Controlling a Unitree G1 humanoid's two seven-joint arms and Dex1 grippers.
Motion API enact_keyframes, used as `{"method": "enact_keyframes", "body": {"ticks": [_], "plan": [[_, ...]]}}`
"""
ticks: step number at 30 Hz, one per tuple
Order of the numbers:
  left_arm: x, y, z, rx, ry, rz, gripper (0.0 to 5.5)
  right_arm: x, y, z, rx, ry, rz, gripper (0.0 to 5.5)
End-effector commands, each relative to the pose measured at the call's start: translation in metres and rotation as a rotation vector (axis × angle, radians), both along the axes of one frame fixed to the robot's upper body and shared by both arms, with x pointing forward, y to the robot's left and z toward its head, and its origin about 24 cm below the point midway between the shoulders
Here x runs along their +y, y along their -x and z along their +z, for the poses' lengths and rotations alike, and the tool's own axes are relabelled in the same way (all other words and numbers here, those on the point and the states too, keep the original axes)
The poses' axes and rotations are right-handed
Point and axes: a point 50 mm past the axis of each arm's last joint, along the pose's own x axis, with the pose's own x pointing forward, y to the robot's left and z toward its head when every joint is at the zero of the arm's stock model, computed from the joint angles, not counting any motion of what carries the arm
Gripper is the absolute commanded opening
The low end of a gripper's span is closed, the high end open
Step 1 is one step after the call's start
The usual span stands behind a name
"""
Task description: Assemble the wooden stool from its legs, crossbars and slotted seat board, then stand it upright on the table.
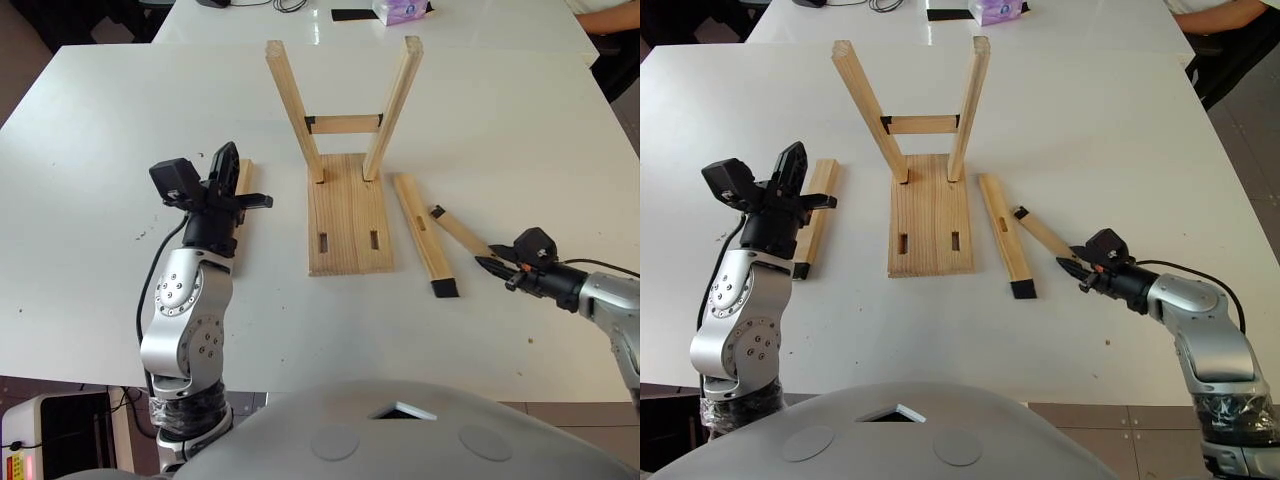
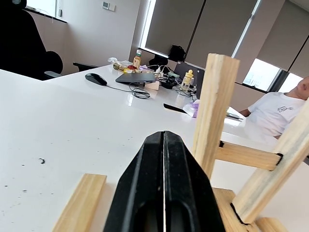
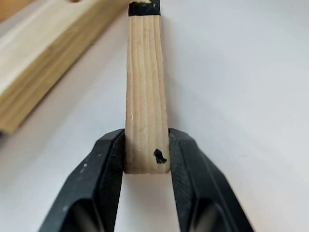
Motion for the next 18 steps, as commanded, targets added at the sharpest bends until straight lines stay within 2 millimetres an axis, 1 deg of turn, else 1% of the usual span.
{"method": "enact_keyframes", "body": {"ticks": [1,3,4,6,8,9,10,12,14,15,16,17,18], "plan": [[0.002,-0.005,0.003,-0.011,-0.018,-0.015,0.0,0.001,-0.005,-0.009,0.03,-0.011,-0.099,1.3],[0.003,-0.008,0.006,-0.024,-0.018,-0.026,0.0,0.003,-0.02,0.001,-0.028,-0.047,-0.141,1.3],[0.003,-0.008,0.009,-0.039,-0.013,-0.035,0.0,0.004,-0.034,0.008,-0.073,-0.077,-0.167,1.3],[0.002,-0.01,0.019,-0.095,0.01,-0.08,0.0,0.005,-0.073,0.031,-0.195,-0.196,-0.275,1.3],[0.001,-0.014,0.038,-0.181,0.054,-0.138,0.0,0.009,-0.117,0.066,-0.337,-0.376,-0.376,1.3],[0.001,-0.018,0.049,-0.23,0.081,-0.164,0.0,0.013,-0.136,0.086,-0.406,-0.475,-0.405,1.3],[0.003,-0.022,0.062,-0.286,0.109,-0.187,0.0,0.023,-0.155,0.112,-0.479,-0.582,-0.396,1.3],[0.009,-0.028,0.084,-0.377,0.152,-0.232,0.0,0.048,-0.179,0.161,-0.571,-0.786,-0.324,1.3],[0.011,-0.04,0.103,-0.445,0.175,-0.294,0.0,0.082,-0.188,0.207,-0.633,-0.96,-0.177,1.3],[0.008,-0.048,0.112,-0.468,0.208,-0.335,0.0,0.102,-0.186,0.23,-0.658,-1.044,-0.071,1.3],[0.003,-0.054,0.121,-0.491,0.233,-0.38,0.0,0.122,-0.182,0.248,-0.668,-1.112,0.03,1.3],[-0.005,-0.058,0.13,-0.513,0.254,-0.438,0.0,0.143,-0.175,0.26,-0.664,-1.17,0.133,1.3],[-0.012,-0.059,0.136,-0.529,0.267,-0.488,0.0,0.158,-0.167,0.267,-0.654,-1.21,0.215,1.3]]}}
